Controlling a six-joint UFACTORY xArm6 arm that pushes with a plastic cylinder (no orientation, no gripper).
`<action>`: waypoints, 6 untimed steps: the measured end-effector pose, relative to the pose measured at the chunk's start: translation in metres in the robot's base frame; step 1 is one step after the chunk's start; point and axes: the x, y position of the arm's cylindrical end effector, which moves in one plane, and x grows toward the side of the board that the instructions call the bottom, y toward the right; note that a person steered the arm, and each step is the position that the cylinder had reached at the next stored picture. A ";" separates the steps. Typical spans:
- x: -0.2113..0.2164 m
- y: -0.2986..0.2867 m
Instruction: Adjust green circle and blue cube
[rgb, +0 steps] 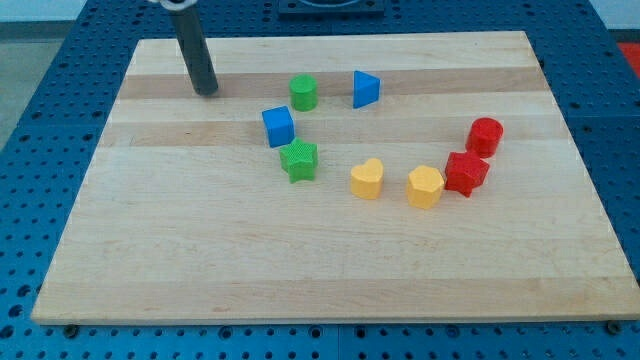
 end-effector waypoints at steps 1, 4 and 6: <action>0.056 0.013; 0.142 0.080; 0.117 0.072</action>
